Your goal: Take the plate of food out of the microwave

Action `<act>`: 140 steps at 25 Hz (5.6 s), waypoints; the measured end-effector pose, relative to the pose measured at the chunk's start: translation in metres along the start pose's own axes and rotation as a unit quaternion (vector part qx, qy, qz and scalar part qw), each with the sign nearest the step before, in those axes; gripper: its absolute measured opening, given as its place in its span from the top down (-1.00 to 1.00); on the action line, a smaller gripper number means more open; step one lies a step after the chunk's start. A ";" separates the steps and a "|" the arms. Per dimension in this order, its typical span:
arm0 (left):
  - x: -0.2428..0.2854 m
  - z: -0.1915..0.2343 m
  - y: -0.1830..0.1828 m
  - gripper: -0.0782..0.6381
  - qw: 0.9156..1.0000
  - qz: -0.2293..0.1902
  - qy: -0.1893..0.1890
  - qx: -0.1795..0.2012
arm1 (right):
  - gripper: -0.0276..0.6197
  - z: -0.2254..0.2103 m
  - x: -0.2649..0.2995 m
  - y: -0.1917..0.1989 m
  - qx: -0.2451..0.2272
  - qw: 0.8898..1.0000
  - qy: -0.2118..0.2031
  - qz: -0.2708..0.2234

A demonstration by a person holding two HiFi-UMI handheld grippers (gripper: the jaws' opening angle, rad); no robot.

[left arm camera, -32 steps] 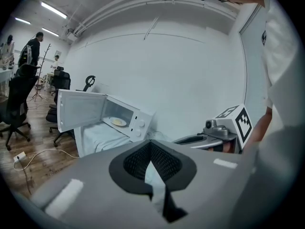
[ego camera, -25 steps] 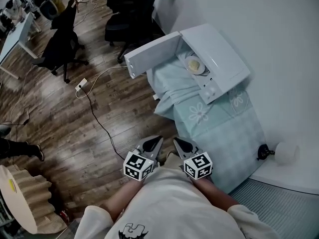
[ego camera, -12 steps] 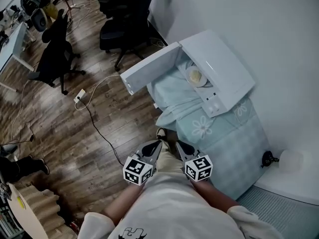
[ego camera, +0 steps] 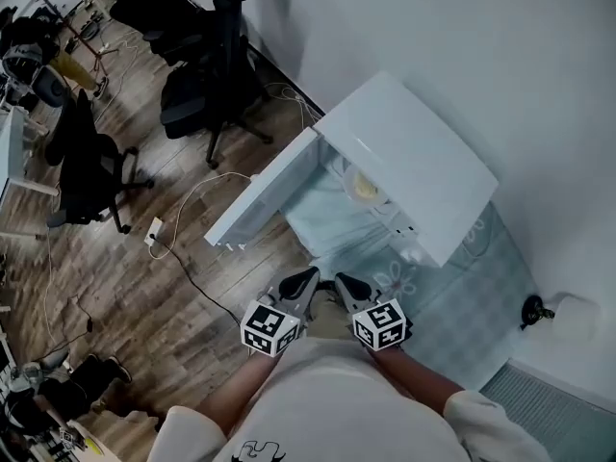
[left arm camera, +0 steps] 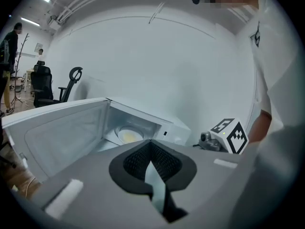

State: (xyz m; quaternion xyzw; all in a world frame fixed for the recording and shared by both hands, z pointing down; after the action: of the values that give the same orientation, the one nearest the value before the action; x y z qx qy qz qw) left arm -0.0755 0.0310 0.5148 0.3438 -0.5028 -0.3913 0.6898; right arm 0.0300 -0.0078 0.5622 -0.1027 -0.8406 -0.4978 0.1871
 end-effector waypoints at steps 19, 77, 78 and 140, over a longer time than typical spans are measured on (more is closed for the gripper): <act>0.088 0.054 -0.044 0.77 0.974 0.070 0.199 0.078 | 0.87 -0.042 0.015 -0.058 0.080 0.970 0.213 -0.087; 0.225 0.089 0.023 0.77 0.972 0.167 0.134 0.098 | 0.81 -0.245 0.076 0.049 0.532 0.650 0.091 -0.535; 0.225 0.089 0.023 0.77 0.972 0.167 0.133 0.096 | 0.82 -0.245 0.077 0.050 0.535 0.648 0.092 -0.534; 0.053 0.014 -0.056 0.77 0.949 0.060 0.292 0.107 | 0.84 -0.056 -0.010 -0.021 0.522 0.788 0.015 -0.327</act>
State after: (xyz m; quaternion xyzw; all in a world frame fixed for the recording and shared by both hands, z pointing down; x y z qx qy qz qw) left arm -0.0903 -0.0427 0.4921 0.4841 -0.3377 -0.1758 0.7878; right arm 0.0431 -0.0669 0.5658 0.2988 -0.9528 -0.0161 0.0508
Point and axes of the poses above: the fingertips, and each gripper's own axes: x forward along the fingers, z to its left, y out of its underside, the point moved 5 cm from there along -x, backward along the fingers, and after that the axes turned 11 degrees about -y, right-handed, at the moved point
